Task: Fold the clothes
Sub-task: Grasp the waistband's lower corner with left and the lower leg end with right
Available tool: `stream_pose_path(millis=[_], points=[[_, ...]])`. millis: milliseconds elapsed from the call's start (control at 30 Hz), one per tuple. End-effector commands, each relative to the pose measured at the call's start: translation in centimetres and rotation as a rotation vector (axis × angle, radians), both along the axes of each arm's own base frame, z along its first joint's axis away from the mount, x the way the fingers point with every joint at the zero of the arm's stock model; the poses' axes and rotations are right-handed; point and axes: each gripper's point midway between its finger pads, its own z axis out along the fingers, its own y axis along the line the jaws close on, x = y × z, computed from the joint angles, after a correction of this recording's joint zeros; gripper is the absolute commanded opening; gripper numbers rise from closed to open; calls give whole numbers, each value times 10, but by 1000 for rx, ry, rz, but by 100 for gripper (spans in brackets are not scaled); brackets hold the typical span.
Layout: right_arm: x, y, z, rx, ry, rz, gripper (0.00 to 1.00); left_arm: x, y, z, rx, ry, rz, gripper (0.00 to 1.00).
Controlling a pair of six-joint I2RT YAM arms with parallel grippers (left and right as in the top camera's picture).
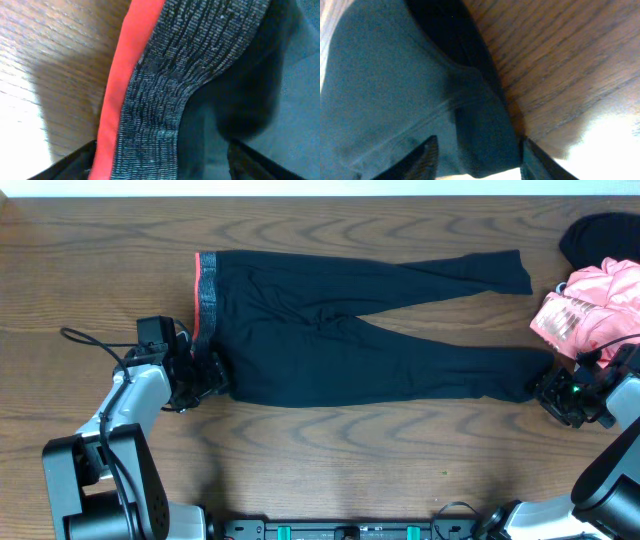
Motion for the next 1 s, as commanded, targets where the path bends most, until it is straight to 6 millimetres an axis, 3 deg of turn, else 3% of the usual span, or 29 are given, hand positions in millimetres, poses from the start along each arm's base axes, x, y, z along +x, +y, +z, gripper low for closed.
stream_pose_path(millis=[0,67,167,467,567,733,800,833,867,967], points=[[-5,3,-5,17,15,-7,43,-27,-13,-25,-68,113,11,70],[-5,3,-5,18,16,-7,37,-28,-13,-25,-67,113,11,56],[-5,3,-5,18,16,-7,35,-29,-13,-25,-68,118,11,35],[-5,3,-5,16,16,-7,35,-36,-14,-25,-74,150,12,19],[-5,3,-5,14,17,-8,35,-36,-14,-25,-73,150,12,6],[-5,3,-5,15,17,-8,29,-35,-14,-25,-72,145,11,6],[-5,3,-5,15,17,-8,18,-34,-14,-25,-71,142,8,6],[-5,3,-5,14,17,-8,6,-34,-14,-24,-71,140,8,6],[-5,3,-5,14,16,-8,1,-34,-14,-23,-70,137,7,6],[-3,2,-5,11,10,-8,1,-31,-13,-19,-67,117,6,6]])
